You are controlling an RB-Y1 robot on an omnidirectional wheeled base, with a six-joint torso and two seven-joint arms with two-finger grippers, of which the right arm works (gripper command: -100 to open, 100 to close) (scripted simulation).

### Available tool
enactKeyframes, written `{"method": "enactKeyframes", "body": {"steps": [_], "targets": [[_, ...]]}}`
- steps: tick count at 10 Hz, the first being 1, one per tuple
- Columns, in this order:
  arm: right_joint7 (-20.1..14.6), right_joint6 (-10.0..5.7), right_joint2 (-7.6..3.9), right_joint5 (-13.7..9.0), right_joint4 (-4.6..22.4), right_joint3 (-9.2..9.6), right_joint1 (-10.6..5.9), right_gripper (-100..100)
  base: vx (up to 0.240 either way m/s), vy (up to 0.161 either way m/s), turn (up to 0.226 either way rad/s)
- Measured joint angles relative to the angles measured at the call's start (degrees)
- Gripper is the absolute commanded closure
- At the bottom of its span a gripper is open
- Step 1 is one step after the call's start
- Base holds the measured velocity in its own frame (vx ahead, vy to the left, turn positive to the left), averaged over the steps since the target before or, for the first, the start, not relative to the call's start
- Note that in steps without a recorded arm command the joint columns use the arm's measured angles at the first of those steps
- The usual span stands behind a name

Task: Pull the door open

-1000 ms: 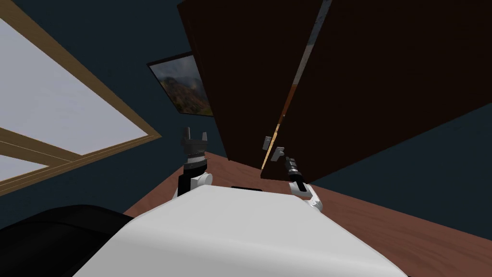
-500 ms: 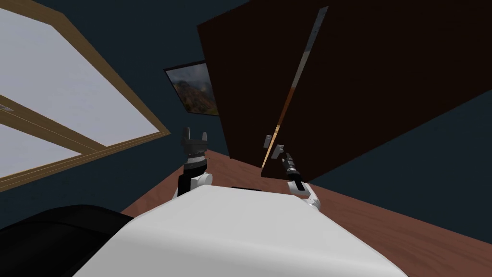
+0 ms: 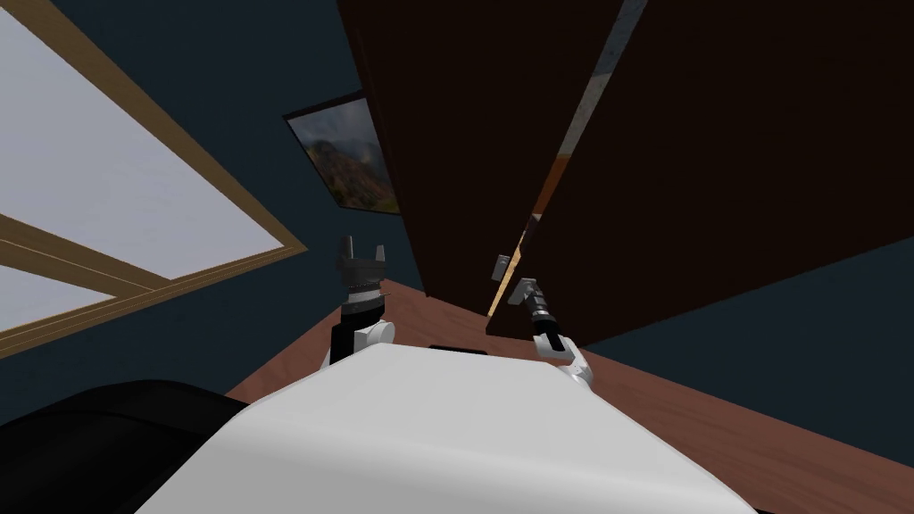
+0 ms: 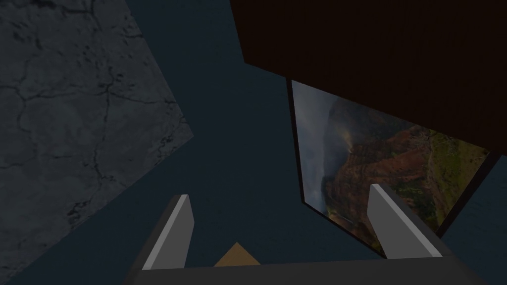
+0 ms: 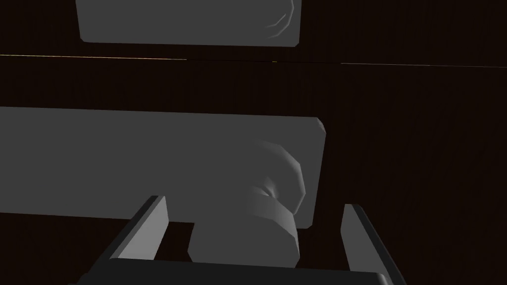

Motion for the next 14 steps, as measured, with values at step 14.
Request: {"method": "enactKeyframes", "body": {"steps": [14], "targets": [[-5.12, -3.4, -4.32, 1.23, -1.8, 4.61, 3.23, 100, -0.125, -0.067, 0.082]]}}
